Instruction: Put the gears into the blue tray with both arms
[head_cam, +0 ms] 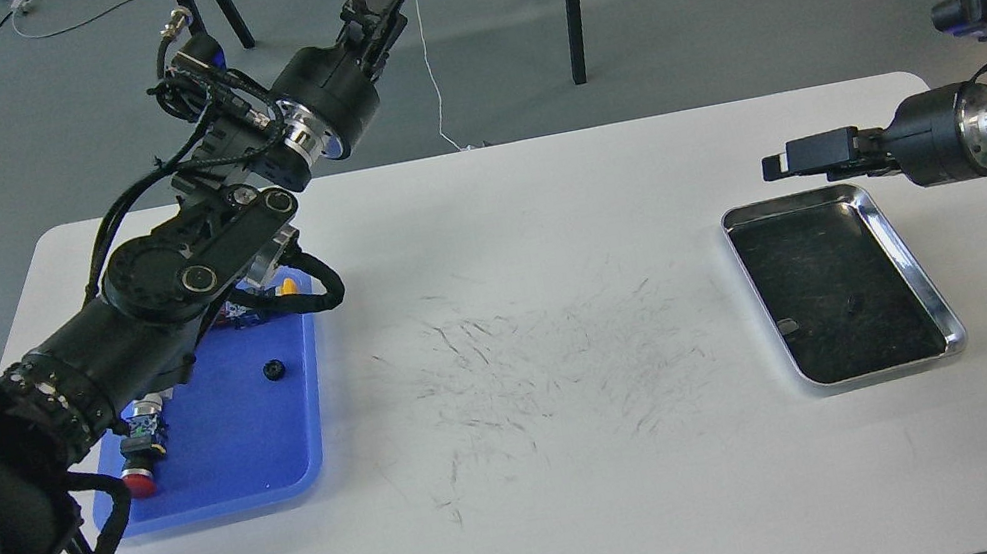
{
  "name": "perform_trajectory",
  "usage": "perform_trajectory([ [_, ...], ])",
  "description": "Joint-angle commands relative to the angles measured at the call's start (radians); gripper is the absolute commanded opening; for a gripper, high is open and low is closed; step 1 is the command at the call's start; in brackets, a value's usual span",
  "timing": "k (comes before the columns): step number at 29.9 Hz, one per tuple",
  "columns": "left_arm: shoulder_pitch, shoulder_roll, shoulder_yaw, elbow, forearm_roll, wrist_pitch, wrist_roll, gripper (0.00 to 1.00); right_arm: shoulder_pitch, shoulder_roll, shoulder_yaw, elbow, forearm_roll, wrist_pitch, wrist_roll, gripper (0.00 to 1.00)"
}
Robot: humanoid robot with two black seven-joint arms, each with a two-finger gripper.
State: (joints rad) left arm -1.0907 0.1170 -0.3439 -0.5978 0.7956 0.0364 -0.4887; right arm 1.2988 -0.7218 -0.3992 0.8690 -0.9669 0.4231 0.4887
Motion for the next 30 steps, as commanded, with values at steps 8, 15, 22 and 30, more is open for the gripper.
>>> perform_trajectory([
  [8,0.049,-0.007,0.003,0.001,0.004,0.005,0.0,1.0,-0.128,-0.073,-0.079,0.073,0.013,-0.122,0.0,0.98],
  [15,0.074,-0.037,0.003,0.001,0.005,0.031,0.0,1.0,-0.188,-0.114,-0.067,0.123,0.014,-0.152,0.0,0.98],
  [22,0.077,-0.06,0.005,0.003,0.007,0.037,0.0,1.0,-0.279,-0.108,-0.037,0.116,0.016,-0.236,0.0,0.95],
  [30,0.078,-0.06,0.006,0.036,0.007,0.037,0.0,1.0,-0.339,-0.099,0.052,0.108,0.016,-0.236,0.0,0.84],
])
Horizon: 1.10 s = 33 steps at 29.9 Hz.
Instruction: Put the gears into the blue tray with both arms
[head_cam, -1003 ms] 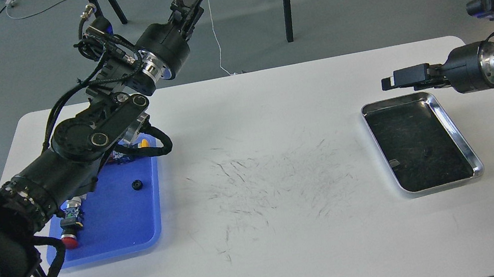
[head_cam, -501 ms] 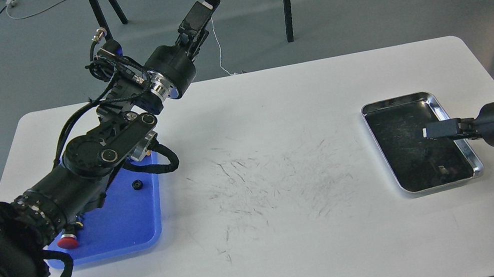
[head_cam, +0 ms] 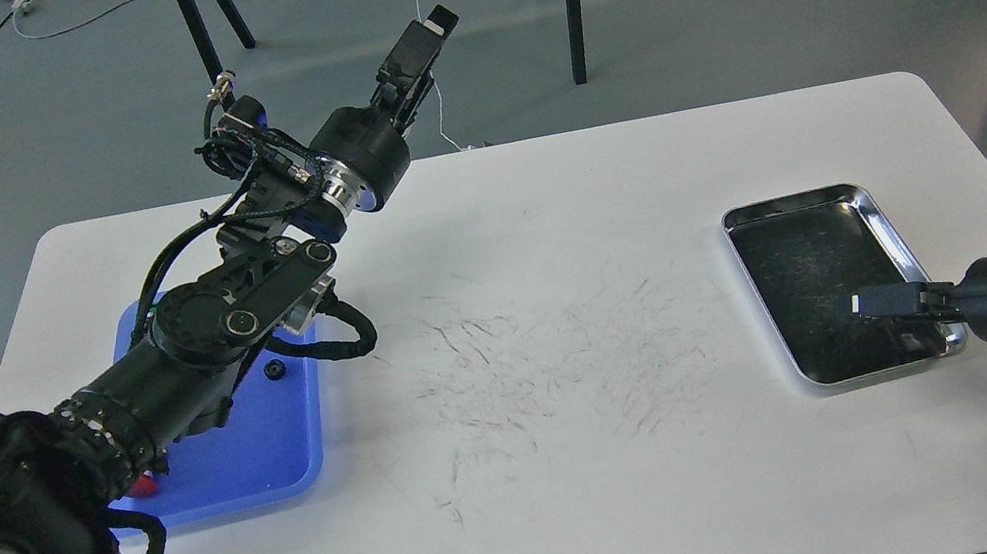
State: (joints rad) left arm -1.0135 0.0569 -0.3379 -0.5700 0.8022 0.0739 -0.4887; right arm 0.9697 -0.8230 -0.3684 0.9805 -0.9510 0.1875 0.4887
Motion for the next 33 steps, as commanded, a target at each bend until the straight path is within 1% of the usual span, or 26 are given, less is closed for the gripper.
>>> perform_trajectory([
  [1,0.001,0.0,0.0,0.009,0.0,0.0,0.0,1.0,-0.011,0.004,0.026,-0.003,-0.002,0.0,0.0,0.83],
  [7,0.001,0.0,0.0,0.009,0.0,0.0,0.0,1.0,-0.012,0.031,0.032,-0.029,-0.002,0.0,0.0,0.79],
  [16,0.003,0.0,0.0,0.01,0.0,0.0,0.0,1.0,-0.016,0.033,0.034,-0.074,-0.002,0.001,0.0,0.74],
  [19,0.003,0.0,0.0,0.009,0.0,0.0,0.0,1.0,-0.019,0.033,0.032,-0.077,-0.003,0.001,0.0,0.69],
  [21,0.004,0.001,0.002,0.009,0.0,0.0,0.0,1.0,-0.02,0.033,0.032,-0.079,-0.003,0.0,0.0,0.69],
  [23,0.004,0.001,0.002,0.009,0.0,0.0,0.0,1.0,-0.022,0.038,0.032,-0.089,-0.002,0.0,0.0,0.65],
  [25,0.004,0.001,0.002,0.009,0.0,0.0,0.0,1.0,-0.025,0.053,0.032,-0.105,-0.002,0.001,0.0,0.63],
  [28,0.004,0.001,0.002,0.009,0.0,0.0,0.0,1.0,-0.028,0.07,0.032,-0.131,-0.002,0.006,0.0,0.56],
  [33,0.009,0.001,0.002,0.009,0.002,0.0,0.0,1.0,-0.037,0.08,0.034,-0.147,0.004,0.006,0.0,0.55],
])
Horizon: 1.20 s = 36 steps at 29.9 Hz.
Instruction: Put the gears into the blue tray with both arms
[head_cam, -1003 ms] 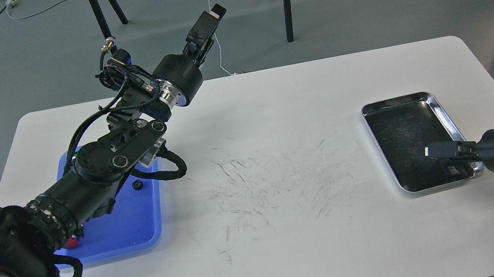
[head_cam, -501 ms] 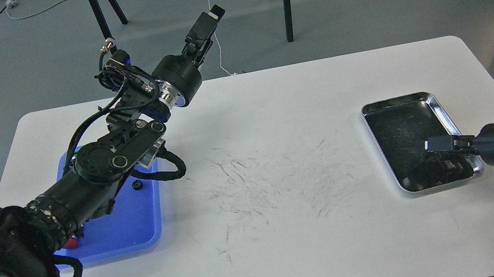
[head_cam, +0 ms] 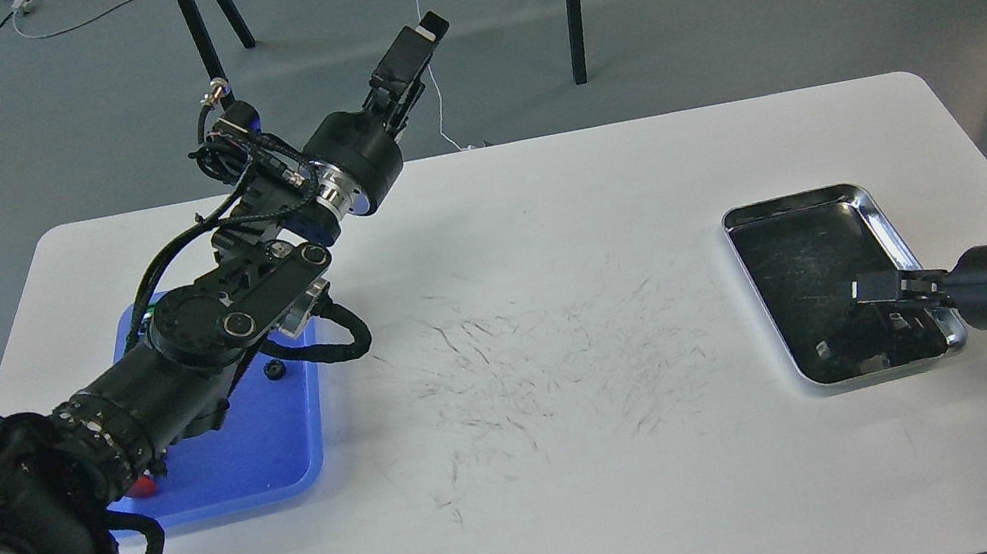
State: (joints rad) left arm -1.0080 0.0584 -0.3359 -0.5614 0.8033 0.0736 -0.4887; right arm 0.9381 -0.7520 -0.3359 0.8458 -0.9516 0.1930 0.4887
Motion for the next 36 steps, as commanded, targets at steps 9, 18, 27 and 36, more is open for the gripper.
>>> perform_trajectory([
  [9,0.003,0.003,0.0,0.0,0.0,0.0,0.0,1.0,-0.01,0.039,-0.002,-0.04,0.02,0.008,0.0,0.52],
  [18,0.003,0.001,0.0,0.0,0.0,0.0,0.0,1.0,-0.007,0.056,-0.011,-0.031,0.022,0.013,0.0,0.42],
  [27,0.002,-0.002,0.0,0.0,0.0,0.0,0.0,1.0,0.001,0.046,-0.015,-0.022,0.02,0.014,0.0,0.35],
  [36,0.0,-0.002,-0.002,0.002,0.0,0.0,0.0,1.0,0.005,0.039,-0.022,-0.021,0.017,0.04,0.0,0.05],
])
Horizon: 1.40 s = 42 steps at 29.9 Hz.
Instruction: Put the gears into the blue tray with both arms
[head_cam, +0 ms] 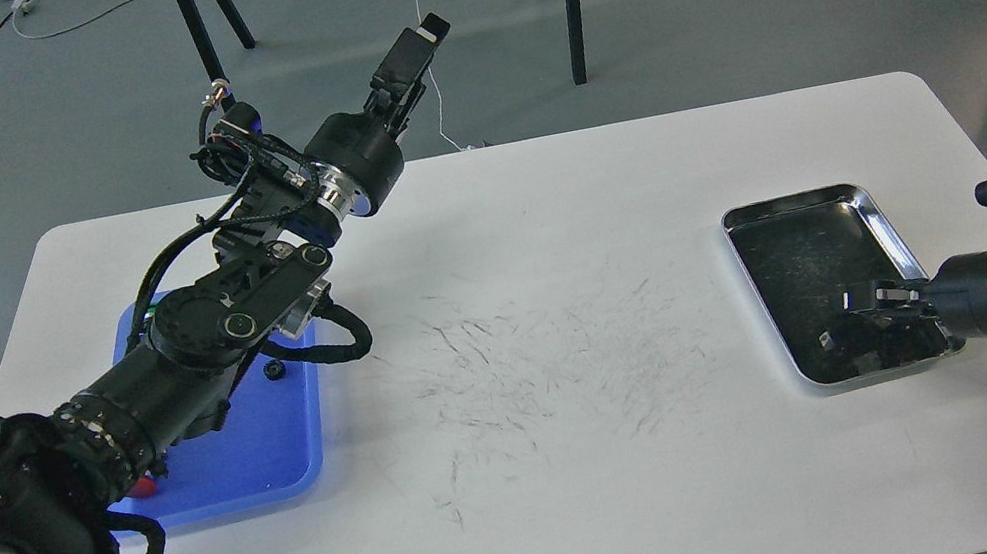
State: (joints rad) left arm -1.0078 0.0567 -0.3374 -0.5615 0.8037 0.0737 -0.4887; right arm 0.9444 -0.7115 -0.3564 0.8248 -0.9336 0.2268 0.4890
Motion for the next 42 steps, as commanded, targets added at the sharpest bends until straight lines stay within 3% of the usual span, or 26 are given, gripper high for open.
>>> perform_trajectory([
  [1,0.001,0.0,0.0,0.0,0.0,0.0,0.0,1.0,-0.001,-0.003,-0.001,0.0,-0.001,0.008,0.0,0.03],
  [20,0.0,0.0,-0.002,0.0,-0.006,0.034,0.0,1.0,0.092,-0.052,0.017,0.004,0.004,0.042,0.0,0.02],
  [29,-0.002,0.0,-0.006,0.0,-0.009,0.046,0.0,1.0,0.157,-0.063,0.099,-0.001,0.107,0.123,0.0,0.02],
  [37,0.0,0.003,-0.005,0.0,-0.009,0.046,0.0,1.0,0.188,-0.042,0.106,0.008,0.229,0.135,0.0,0.03],
  [42,-0.002,0.002,-0.005,0.002,-0.008,0.046,0.0,1.0,0.198,0.039,0.106,0.017,0.286,0.149,0.0,0.04],
])
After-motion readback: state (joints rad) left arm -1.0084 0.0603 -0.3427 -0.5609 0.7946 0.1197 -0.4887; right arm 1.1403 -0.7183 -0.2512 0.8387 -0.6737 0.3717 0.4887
